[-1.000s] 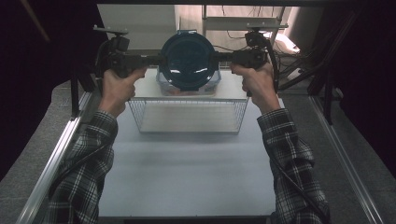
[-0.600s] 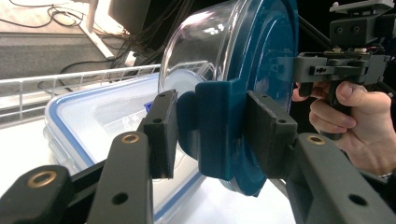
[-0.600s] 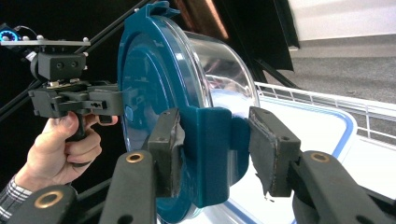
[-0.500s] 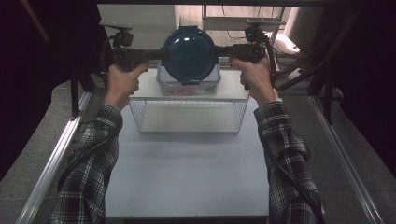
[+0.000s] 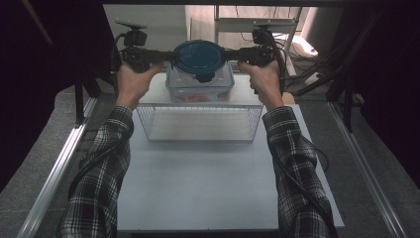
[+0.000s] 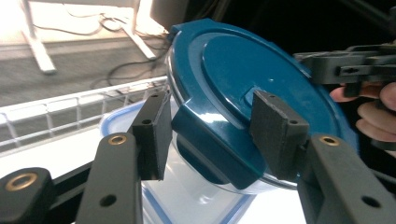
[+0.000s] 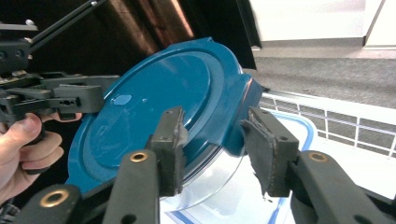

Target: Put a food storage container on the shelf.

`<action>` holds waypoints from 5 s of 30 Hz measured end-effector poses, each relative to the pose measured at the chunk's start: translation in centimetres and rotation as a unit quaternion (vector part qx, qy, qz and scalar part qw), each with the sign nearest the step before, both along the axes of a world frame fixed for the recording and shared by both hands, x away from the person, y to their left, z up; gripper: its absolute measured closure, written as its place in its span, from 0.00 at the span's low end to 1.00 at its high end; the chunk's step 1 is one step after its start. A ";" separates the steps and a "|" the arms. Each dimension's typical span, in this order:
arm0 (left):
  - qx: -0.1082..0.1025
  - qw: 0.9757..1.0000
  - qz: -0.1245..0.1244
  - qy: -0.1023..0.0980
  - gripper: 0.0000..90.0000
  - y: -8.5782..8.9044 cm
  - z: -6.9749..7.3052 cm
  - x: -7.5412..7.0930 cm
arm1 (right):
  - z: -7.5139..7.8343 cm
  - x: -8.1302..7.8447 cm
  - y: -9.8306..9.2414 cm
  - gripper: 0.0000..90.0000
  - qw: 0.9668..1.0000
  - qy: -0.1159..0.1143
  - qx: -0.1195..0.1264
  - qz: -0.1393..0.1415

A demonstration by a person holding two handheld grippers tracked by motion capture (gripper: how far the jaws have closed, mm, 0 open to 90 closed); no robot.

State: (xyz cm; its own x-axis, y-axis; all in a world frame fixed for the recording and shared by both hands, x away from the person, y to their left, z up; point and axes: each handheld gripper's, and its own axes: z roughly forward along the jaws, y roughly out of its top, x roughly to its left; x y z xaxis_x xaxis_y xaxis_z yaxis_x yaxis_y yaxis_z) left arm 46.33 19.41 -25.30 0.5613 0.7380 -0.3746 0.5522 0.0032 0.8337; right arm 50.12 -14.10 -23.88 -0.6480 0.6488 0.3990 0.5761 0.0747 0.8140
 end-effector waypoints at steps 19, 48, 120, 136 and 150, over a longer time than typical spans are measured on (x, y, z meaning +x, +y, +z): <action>0.025 0.998 0.010 -0.055 0.43 0.3 0.6 -1.7 | 0.6 -1.4 -0.3 0.55 0.999 -0.035 -0.012 -0.012; 0.041 0.993 -0.065 -0.088 0.08 -0.2 -4.2 -7.2 | -2.9 -6.1 -0.2 0.07 0.991 -0.106 -0.077 0.038; 0.104 0.987 -0.079 -0.091 0.05 -2.1 -17.2 -16.7 | -15.8 -15.6 -2.1 0.00 0.977 -0.132 -0.149 0.080; 0.117 0.987 -0.072 -0.082 0.04 -1.5 -20.0 -18.9 | -17.9 -17.4 -3.2 0.00 0.976 -0.122 -0.159 0.081; 0.111 0.989 -0.057 -0.077 0.04 -0.1 -20.8 -21.9 | -18.6 -19.9 -5.1 0.00 0.975 -0.125 -0.165 0.079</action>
State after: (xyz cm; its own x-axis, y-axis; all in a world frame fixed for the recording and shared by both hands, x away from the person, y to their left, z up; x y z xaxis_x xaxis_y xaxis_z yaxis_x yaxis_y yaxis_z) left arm 24.40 19.32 -46.07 0.6829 0.7214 -0.1150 0.4056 -0.2434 0.8811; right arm 30.22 -19.21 -42.47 -0.8005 0.5993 0.0024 0.3229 0.4280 0.8441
